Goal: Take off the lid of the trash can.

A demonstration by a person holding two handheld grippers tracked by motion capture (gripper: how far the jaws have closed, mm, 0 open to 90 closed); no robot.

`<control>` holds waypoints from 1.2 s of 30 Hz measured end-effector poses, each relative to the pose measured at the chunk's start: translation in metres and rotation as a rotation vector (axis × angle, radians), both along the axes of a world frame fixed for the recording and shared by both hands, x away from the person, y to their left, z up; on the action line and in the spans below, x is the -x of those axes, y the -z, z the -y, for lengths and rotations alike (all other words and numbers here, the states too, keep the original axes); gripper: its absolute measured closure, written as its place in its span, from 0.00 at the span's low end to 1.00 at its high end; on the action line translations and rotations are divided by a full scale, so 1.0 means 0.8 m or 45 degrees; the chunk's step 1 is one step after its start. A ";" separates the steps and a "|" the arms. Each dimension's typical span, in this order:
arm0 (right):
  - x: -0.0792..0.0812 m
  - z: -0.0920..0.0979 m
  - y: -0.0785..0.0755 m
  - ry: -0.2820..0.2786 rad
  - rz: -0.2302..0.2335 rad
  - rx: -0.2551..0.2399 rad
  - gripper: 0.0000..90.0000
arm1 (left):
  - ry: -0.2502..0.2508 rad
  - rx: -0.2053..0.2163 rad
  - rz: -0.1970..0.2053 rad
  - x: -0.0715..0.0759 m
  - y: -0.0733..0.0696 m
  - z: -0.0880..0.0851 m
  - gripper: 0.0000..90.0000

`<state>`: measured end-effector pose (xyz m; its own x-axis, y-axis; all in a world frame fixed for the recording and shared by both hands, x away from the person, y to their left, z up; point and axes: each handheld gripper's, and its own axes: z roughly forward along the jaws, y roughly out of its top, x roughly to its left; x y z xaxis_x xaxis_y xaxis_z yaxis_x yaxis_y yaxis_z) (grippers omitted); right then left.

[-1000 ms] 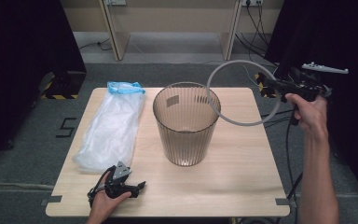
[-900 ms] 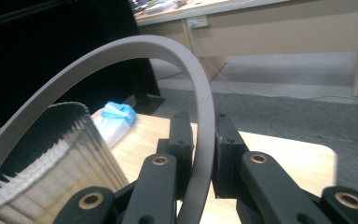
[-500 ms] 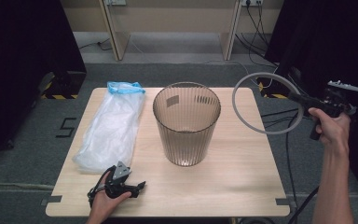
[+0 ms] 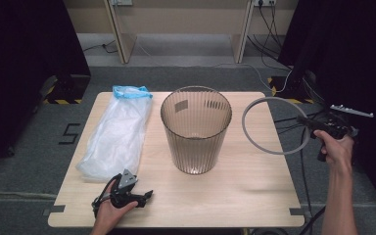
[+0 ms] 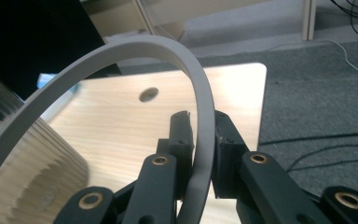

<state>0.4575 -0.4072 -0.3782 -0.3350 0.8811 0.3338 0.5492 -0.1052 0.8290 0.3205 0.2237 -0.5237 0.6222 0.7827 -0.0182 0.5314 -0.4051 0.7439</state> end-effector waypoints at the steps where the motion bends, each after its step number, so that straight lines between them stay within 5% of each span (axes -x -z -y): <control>1: 0.000 -0.001 0.005 0.006 -0.011 -0.003 0.90 | -0.001 0.002 -0.002 0.000 0.000 0.000 0.14; 21: 0.000 -0.026 0.126 0.026 -0.155 0.048 0.90 | 0.002 -0.002 -0.003 0.000 0.000 0.000 0.14; 36: 0.012 -0.042 0.162 0.045 -0.170 0.096 0.90 | 0.005 -0.004 -0.004 0.000 0.000 0.000 0.14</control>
<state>0.4481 -0.3735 -0.5081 -0.2605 0.9158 0.3056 0.6520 -0.0665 0.7553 0.3205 0.2240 -0.5235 0.6249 0.7805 -0.0176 0.5323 -0.4095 0.7409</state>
